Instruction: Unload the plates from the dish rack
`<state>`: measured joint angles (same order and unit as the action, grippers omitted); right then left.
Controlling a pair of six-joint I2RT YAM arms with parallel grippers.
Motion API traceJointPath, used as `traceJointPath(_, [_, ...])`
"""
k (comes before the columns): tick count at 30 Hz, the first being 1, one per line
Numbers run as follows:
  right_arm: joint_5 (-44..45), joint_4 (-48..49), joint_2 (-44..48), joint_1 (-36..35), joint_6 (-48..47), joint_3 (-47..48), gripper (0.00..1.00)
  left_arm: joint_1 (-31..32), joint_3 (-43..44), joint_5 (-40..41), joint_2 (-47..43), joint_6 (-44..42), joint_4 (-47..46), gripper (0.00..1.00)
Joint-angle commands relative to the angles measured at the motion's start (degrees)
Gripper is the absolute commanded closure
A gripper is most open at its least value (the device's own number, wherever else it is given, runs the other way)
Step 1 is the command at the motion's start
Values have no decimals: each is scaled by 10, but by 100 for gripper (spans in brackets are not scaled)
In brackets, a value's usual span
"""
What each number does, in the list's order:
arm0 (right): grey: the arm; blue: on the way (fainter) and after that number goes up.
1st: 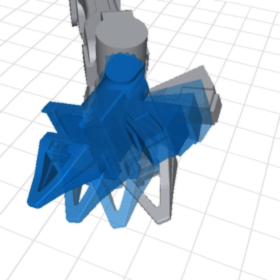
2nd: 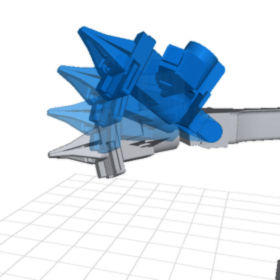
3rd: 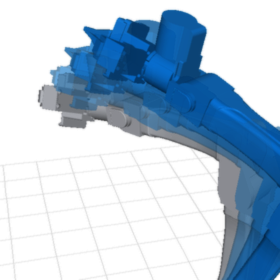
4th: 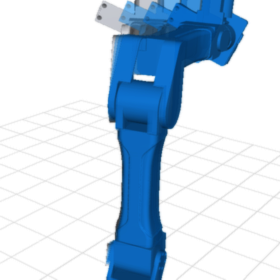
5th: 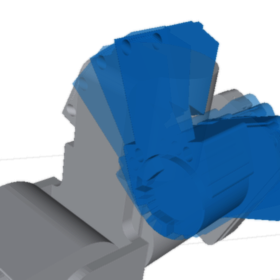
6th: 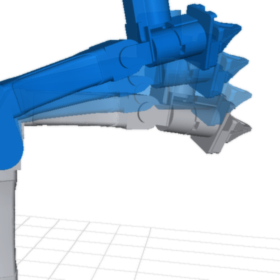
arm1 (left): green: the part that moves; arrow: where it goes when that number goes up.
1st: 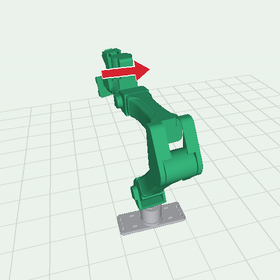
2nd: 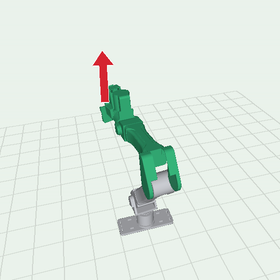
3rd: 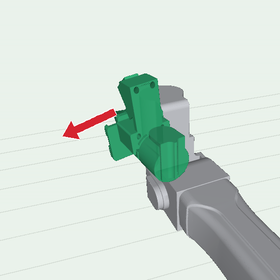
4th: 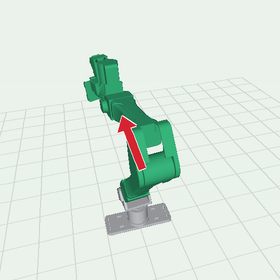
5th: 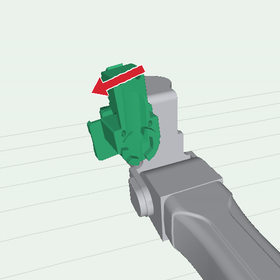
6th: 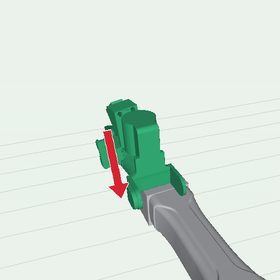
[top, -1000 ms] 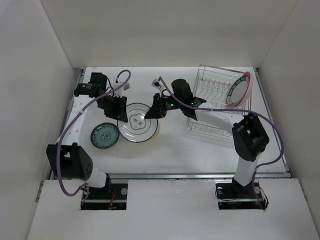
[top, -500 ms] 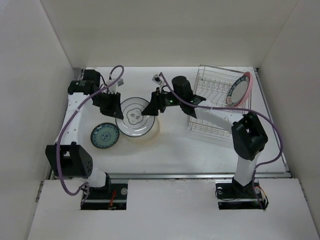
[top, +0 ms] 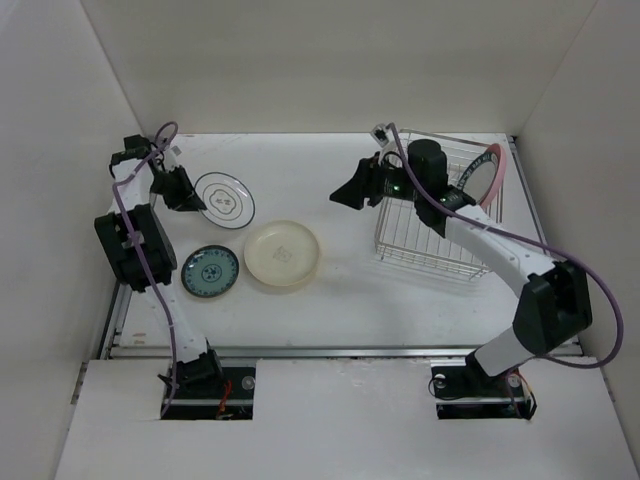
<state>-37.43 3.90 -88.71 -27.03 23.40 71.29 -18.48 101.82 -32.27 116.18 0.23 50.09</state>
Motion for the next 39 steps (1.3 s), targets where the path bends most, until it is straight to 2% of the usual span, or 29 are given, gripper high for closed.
traceJointPath(1, [23,-28,46,-1,-26,-14,35,2,43,2,23,72,-42,100])
traceJointPath(4, [50,-35,66,4,-32,-26,35,2,64,34,61,85,-47,100])
traceJointPath(6, [76,-64,85,4,-32,-26,30,2,64,57,76,85,-41,100])
traceJointPath(9, [201,-141,98,16,-25,-1,24,-3,64,73,88,85,-26,100])
traceJointPath(10, [293,-168,98,28,-20,11,23,-3,64,82,96,85,-21,100])
traceJointPath(11, [342,-194,98,35,-20,39,23,-3,64,91,103,85,-10,98])
traceJointPath(13, [441,-273,84,49,-3,71,21,-3,64,96,103,79,-4,91])
traceJointPath(14, [519,-294,77,67,-3,88,21,-3,64,96,109,79,4,87])
traceJointPath(15, [548,-314,62,78,-3,121,21,-3,64,96,109,79,10,77])
traceJointPath(19, [633,-362,29,116,-3,177,25,-3,44,96,109,79,10,53])
traceJointPath(24, [772,-376,12,133,-3,197,30,-3,34,102,109,73,22,39])
traceJointPath(26, [805,-383,12,140,-8,202,33,-3,29,102,103,68,29,36])
traceJointPath(29, [805,-383,1,148,-19,207,41,-3,22,97,85,68,34,36])
traceJointPath(30, [805,-388,1,156,-19,207,49,-3,22,97,85,62,40,36])
traceJointPath(31, [805,-388,1,163,-19,207,51,-3,17,97,76,62,40,35])
traceJointPath(34, [825,-388,-4,176,-12,194,49,-3,12,91,54,62,46,35])
traceJointPath(37, [837,-388,-4,206,-5,188,32,-3,1,80,29,57,52,35])
traceJointPath(39, [851,-388,-14,223,-5,194,31,-3,-5,80,10,50,52,35])
